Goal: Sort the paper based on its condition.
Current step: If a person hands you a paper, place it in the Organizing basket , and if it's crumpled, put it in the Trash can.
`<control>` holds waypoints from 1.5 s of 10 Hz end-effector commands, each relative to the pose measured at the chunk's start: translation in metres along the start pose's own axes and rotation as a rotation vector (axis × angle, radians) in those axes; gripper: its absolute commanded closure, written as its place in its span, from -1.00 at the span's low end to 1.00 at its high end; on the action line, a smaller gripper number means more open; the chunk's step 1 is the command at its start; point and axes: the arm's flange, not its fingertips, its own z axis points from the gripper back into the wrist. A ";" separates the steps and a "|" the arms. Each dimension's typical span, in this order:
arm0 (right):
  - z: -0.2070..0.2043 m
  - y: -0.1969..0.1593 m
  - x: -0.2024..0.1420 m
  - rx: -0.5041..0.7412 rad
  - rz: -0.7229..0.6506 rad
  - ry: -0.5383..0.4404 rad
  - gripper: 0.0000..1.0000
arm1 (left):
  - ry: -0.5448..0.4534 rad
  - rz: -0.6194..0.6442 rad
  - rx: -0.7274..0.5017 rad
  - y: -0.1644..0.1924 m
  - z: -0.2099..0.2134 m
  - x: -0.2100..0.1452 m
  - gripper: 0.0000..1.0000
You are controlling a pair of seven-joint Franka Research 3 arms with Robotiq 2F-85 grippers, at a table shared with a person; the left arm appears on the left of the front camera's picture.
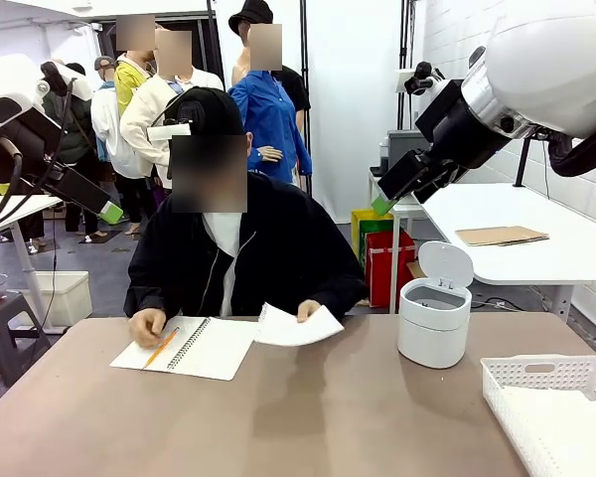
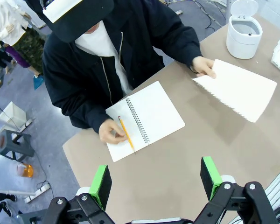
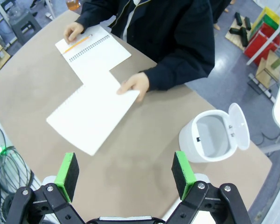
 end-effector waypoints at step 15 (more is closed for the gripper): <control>-0.033 -0.011 -0.001 0.097 -0.211 0.153 -1.00 | -0.002 0.001 -0.004 0.000 -0.001 0.000 -1.00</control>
